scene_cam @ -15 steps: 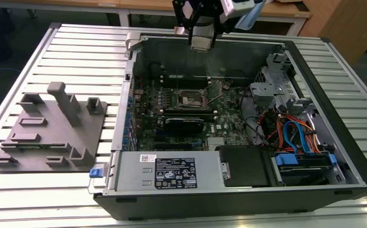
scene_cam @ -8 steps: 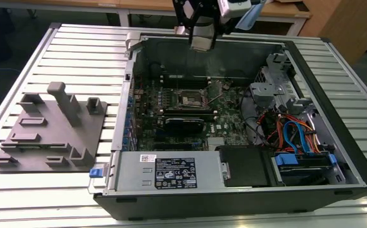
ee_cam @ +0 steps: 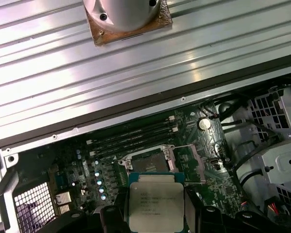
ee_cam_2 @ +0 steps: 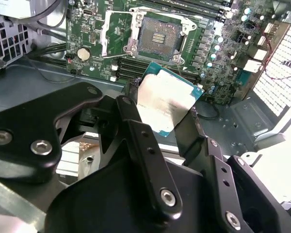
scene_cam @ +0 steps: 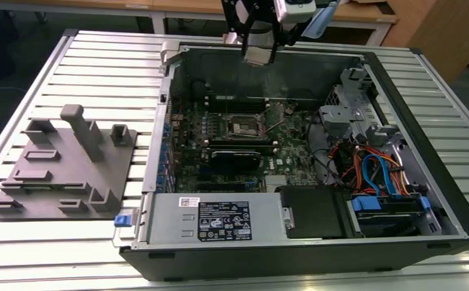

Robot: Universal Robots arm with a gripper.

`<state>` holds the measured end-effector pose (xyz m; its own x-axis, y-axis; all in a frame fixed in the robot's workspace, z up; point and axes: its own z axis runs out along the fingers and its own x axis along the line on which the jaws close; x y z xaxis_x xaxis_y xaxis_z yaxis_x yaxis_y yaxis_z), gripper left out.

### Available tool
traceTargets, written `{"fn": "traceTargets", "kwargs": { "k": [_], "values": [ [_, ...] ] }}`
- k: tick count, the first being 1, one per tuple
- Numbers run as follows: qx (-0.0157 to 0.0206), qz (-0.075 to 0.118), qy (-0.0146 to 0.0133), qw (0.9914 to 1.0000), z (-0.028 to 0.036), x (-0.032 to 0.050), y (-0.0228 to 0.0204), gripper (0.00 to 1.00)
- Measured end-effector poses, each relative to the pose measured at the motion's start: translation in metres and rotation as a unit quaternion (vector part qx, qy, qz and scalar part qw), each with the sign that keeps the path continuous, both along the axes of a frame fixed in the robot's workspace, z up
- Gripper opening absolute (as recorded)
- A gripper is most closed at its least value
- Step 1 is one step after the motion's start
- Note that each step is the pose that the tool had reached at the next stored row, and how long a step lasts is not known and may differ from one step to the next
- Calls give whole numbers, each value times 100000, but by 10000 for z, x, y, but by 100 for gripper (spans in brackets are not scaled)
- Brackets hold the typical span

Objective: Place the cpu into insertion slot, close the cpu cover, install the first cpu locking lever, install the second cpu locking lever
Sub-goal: 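Place the cpu into insertion slot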

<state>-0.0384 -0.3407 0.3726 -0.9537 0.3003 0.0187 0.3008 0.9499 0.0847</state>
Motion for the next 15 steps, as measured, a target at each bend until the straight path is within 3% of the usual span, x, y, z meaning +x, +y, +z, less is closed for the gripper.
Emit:
{"fn": "traceTargets", "kwargs": {
  "k": [10, 15],
  "values": [
    [2, -117, -2, 100000, 0, 0, 0, 54],
    [-1, -2360, 1, 99972, -2, 0, 0, 54]
  ]
}}
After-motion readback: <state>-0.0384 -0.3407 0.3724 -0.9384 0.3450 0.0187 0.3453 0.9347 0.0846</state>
